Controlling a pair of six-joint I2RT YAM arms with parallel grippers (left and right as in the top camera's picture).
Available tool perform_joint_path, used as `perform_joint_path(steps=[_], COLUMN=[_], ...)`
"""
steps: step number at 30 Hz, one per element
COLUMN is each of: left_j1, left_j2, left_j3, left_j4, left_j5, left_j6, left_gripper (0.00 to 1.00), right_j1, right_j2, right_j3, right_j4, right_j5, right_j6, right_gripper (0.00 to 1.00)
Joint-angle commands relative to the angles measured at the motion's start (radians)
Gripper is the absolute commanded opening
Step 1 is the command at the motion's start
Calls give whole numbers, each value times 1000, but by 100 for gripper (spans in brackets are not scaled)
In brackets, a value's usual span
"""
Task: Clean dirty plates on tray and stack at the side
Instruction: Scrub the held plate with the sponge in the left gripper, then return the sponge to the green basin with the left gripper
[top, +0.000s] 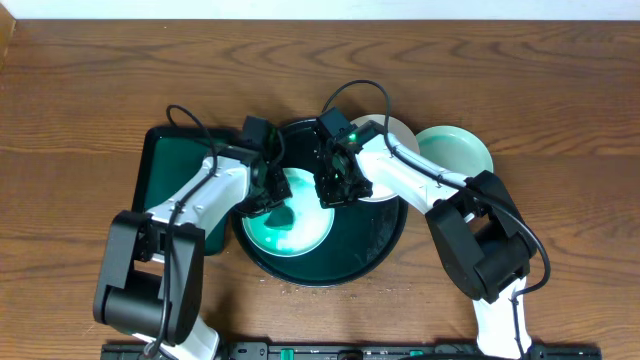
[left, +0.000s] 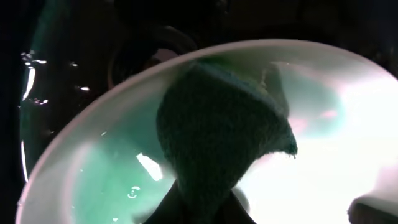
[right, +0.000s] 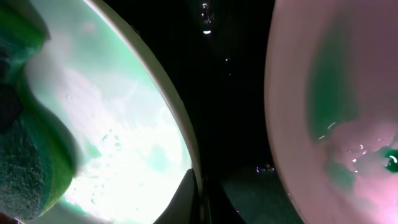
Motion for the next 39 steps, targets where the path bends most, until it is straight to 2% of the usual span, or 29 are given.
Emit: perform_joint_path(steps=[1,6,9,13,16,18,22,26,30,31,35,38,39], left_j1=[-39,-83,-63,8,70,122,219,356,485,522,559,562,562], left_j2=[1,0,0,-5,-25,-58,-136,-216,-201,-187,-175,-175,-175], left_j3=[-52,-98,-85,-24,74,193,330,342,341,341,341,341,341], left_j4=[-13,85,114,116,37,-80,-216,-265,-322,-333,-344,-344,-343], left_j5=[-32,170,163,78,-31,-99,-121,-128,-146,-145,-145,-145,-145], left_j6=[89,321,338,332,305,303,298,284,284,277,257,257,257], left_gripper=[8,7,7,7,7,7,7,7,7,7,7,7,7], right_j1=[-8,-8,-8,-8,-8,-8,2,18,59,86,158,209,253], right_j2=[12,12,12,12,12,12,8,8,8,8,8,8,8], right_j3=[13,13,13,13,13,13,19,71,182,237,339,381,404], right_j4=[-5,-6,-6,-5,-3,-4,-2,-46,-154,-194,-267,-301,-319], right_j5=[6,6,6,6,6,6,7,25,243,387,709,872,995], right_j6=[-6,-6,-6,-6,-6,-14,-35,-83,-104,-104,-104,-102,-89], right_gripper=[1,1,1,1,1,1,1,1,1,1,1,1,1])
